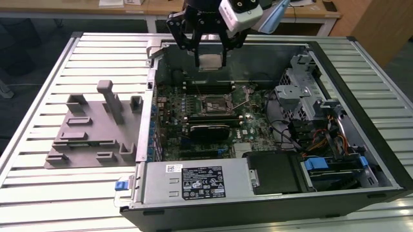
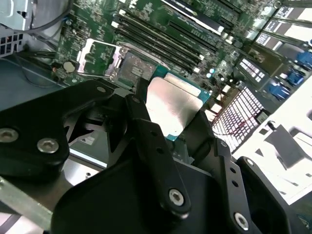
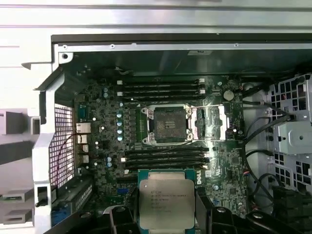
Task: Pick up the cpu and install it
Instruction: 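Pick up the cpu and move it towards the insertion slot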
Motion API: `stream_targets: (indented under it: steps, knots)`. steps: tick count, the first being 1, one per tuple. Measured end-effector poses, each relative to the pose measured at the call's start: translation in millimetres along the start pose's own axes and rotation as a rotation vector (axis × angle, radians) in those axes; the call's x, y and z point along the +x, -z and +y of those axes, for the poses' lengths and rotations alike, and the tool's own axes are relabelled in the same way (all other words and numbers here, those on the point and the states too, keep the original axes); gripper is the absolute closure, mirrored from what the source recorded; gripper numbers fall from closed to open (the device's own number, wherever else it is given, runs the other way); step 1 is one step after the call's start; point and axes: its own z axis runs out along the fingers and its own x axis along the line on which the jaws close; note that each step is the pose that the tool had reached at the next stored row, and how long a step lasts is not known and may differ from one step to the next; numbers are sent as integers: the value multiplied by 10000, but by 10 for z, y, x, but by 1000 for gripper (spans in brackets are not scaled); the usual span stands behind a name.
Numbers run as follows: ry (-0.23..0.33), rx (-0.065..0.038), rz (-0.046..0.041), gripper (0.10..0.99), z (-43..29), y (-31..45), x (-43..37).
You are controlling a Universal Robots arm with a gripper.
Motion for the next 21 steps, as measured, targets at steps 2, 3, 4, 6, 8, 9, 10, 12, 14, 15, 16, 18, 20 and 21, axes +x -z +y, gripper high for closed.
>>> stream_targets:
  steps: [2,3,4,6,8,9,10,12,14,15,16,18,20,21]
  knots:
    - [-1,0,0,541,2,-10,-45]
    - [-1,1,0,541,3,-20,-64]
    - [-1,-2,0,541,3,-35,-84]
    - [0,-1,4,541,3,-73,-121]
    - [-1,2,9,541,3,-111,-151]
    - [-1,2,10,541,3,-130,-162]
    - [-1,0,10,541,3,-149,-171]
    - [-1,1,12,541,2,-187,-182]
    - [-2,1,16,541,1,-223,-185]
    - [-4,1,17,541,1,-242,-185]
    - [-4,3,19,541,1,-260,-184]
    - [-3,0,21,541,3,-297,-183]
    - [-3,1,24,541,4,-333,-181]
    - [-2,2,25,541,4,-351,-180]
